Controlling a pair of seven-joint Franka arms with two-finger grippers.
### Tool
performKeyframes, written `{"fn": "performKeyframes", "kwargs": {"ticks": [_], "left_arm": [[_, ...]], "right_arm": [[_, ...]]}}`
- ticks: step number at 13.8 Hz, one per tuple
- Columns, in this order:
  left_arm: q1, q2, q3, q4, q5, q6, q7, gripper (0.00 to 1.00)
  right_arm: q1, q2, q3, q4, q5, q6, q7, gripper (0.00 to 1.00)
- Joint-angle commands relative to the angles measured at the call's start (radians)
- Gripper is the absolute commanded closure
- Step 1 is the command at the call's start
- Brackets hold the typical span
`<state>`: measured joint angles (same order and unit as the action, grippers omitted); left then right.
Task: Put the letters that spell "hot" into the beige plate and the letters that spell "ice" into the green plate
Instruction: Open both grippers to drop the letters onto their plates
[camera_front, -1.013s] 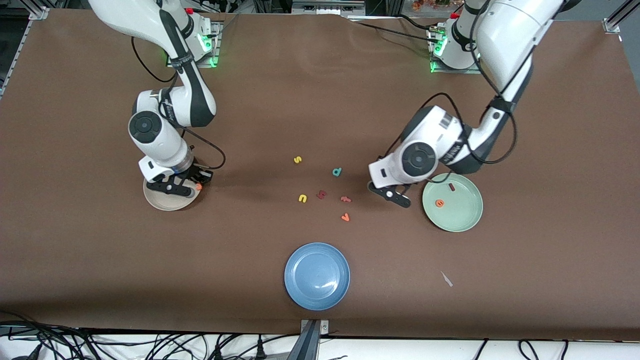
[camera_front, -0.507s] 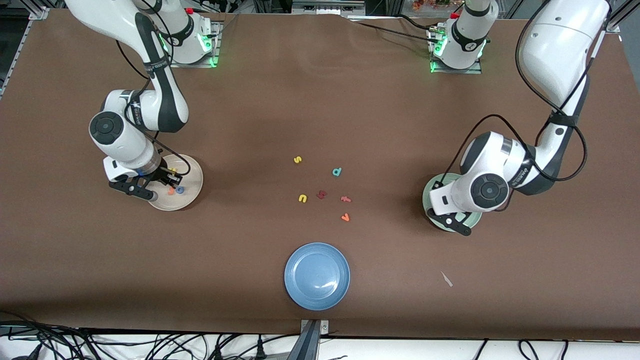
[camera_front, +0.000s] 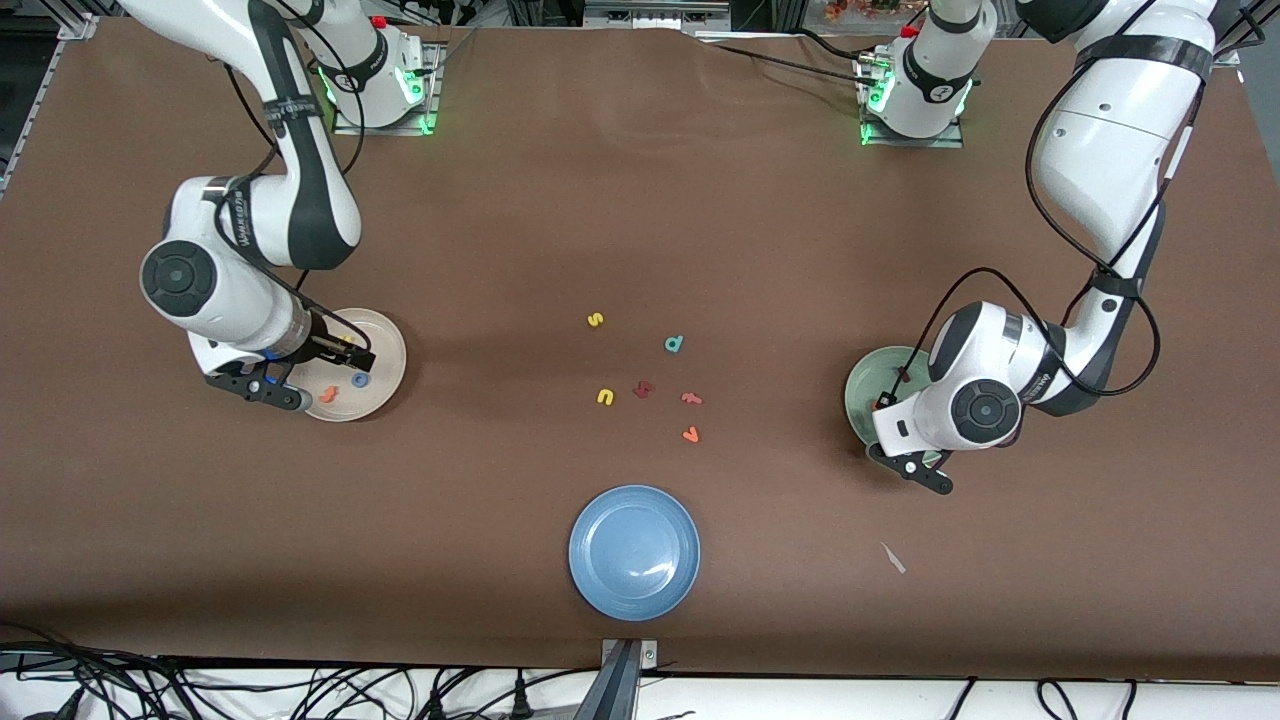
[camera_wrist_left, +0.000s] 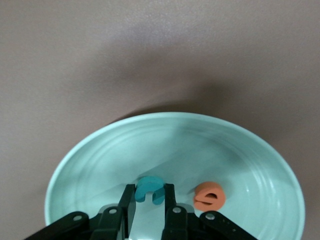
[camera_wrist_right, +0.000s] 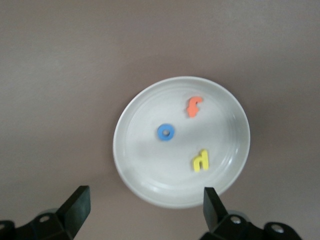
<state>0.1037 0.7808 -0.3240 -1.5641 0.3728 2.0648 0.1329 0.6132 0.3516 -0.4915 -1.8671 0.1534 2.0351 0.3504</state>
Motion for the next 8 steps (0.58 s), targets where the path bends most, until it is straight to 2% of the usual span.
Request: {"fn": "performKeyframes", "kwargs": {"ticks": [1,2,3,4,6,8], "left_arm": [[0.039,0.008,-0.003,0.015,0.014,-0.008,0.076,1.0],[0.041,0.009,-0.003,0.01,0.012,-0.008,0.076,0.85],[0.041,0.008,-0.003,0.009,0.011,-0.009,0.076,0.4],[0.041,0.003,-0.004,0.012,0.011,-0.011,0.079,0.0],[0.045,-0.006,-0.013,0.012,0.008,-0.023,0.079,0.0],[0.042,-0.035,-0.018,0.022,-0.052,-0.078,0.079,0.0]], "right_arm": [[-0.001,-0.005,0.004,0.104,0.04,-0.155,0.01,0.0],[-0.001,-0.005,0.004,0.136,0.046,-0.2,0.01,0.0],[-0.001,-0.005,0.004,0.163,0.047,-0.228,0.01,0.0],[-0.001,-0.008,0.004,0.192,0.048,-0.257,0.01,0.0],[-0.003,-0.006,0.004,0.25,0.052,-0.312,0.009,0.0],[0.003,-0.002,0.008,0.273,0.077,-0.334,0.027,0.0]]}}
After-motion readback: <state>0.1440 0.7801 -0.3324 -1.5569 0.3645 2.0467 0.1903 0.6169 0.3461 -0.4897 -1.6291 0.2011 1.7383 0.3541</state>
